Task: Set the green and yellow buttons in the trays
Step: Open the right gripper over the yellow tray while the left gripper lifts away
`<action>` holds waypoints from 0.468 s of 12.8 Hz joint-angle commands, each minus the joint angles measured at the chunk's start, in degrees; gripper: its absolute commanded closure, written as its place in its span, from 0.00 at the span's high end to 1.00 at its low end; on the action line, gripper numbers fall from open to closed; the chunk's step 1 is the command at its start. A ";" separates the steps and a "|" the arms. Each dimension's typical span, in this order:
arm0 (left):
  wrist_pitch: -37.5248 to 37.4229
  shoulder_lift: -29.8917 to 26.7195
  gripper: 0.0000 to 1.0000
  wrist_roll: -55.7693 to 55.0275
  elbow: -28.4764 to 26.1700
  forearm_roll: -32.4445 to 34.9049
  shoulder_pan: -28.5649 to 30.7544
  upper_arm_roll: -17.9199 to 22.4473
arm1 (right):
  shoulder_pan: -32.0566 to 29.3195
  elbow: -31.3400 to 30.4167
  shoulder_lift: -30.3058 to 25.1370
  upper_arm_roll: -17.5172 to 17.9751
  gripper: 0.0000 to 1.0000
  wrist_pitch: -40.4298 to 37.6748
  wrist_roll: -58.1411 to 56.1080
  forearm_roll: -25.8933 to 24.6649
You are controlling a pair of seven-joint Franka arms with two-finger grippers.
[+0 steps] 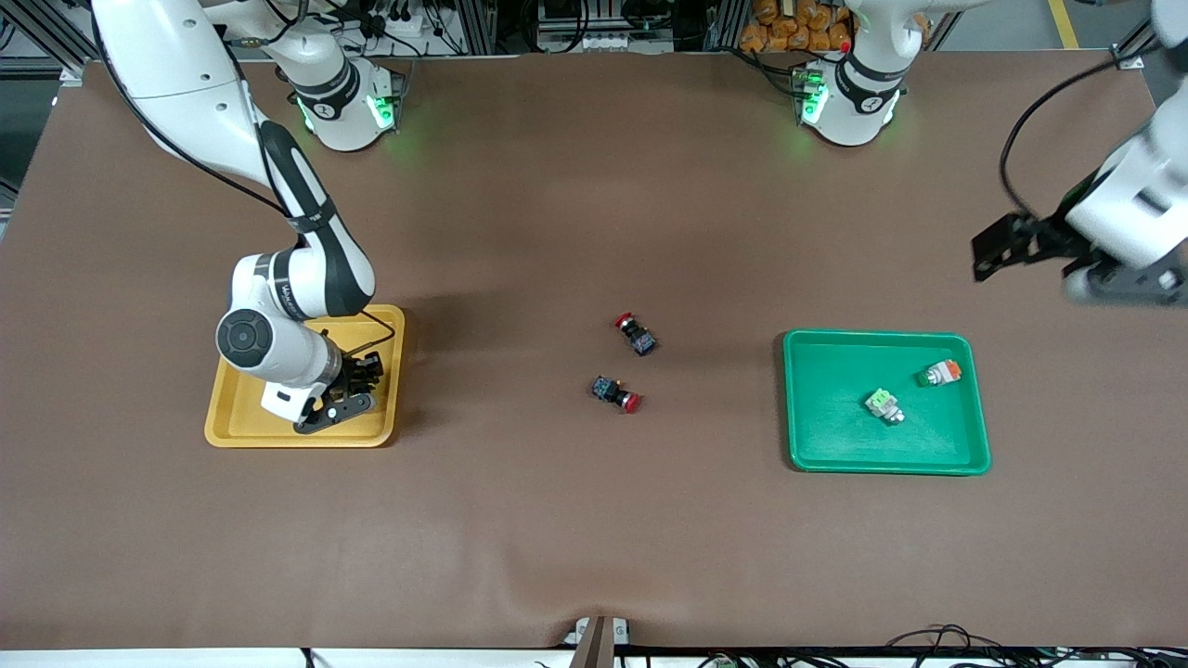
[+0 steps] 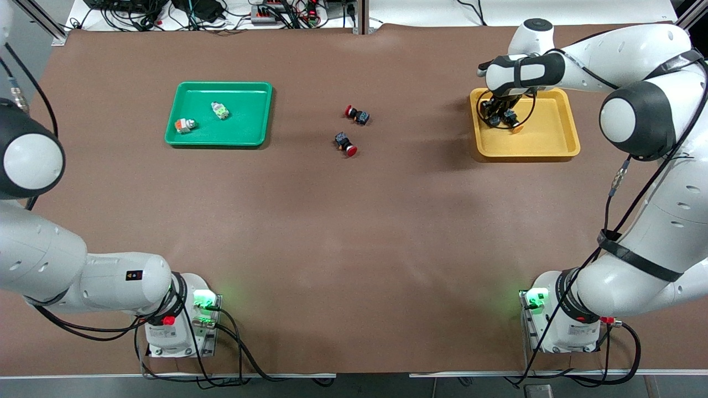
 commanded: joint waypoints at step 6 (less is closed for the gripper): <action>-2.65 -1.88 1.00 0.63 -0.69 -1.12 0.37 -0.86 | -1.46 1.41 -3.69 0.85 1.00 -6.55 -0.83 -0.33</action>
